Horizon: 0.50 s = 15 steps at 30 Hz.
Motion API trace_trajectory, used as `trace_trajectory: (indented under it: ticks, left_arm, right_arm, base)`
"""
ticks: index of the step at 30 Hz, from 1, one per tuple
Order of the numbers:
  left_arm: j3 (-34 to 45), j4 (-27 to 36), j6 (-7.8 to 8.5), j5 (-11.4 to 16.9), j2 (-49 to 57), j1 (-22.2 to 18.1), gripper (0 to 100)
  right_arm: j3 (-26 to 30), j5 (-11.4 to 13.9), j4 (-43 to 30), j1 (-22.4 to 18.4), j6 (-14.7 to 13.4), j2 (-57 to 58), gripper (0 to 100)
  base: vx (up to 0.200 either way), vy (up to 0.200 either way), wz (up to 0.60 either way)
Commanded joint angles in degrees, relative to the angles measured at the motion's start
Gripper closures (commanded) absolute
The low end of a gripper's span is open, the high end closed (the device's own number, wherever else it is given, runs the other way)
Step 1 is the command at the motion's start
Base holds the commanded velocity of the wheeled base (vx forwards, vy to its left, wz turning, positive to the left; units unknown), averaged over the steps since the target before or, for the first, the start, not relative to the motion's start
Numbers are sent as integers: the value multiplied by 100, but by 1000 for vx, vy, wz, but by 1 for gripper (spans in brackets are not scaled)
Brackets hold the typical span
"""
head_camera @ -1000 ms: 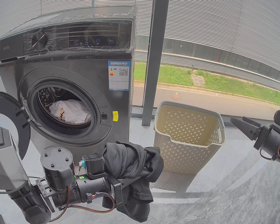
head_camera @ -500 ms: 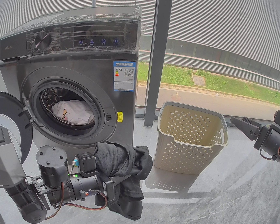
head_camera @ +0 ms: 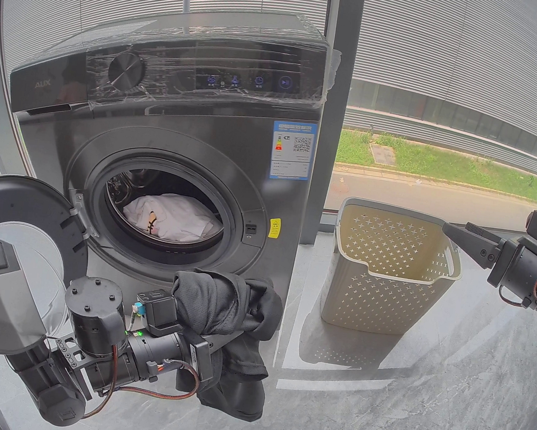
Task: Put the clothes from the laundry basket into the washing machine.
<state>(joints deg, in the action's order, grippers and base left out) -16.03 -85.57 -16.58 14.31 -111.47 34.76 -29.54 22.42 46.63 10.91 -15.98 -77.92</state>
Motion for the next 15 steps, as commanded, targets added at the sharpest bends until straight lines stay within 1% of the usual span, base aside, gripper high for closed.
trace_trajectory:
  ticks: [1, 11, 15]
  left_arm:
    - [12, -4, -3, 1, 3, -74, 100]
    - [83, -22, -3, -7, 20, -101, 100]
    - [91, -39, 32, -7, 3, -109, 100]
  right_arm:
    - [1, 8, -5, 8, -1, 5, 0]
    - [1, 8, 4, 8, -1, 23, 0]
    - [-8, 8, -5, 8, -1, 23, 0]
  base:
    - [0, 200, 0]
    - [0, 200, 0]
    - [0, 200, 0]
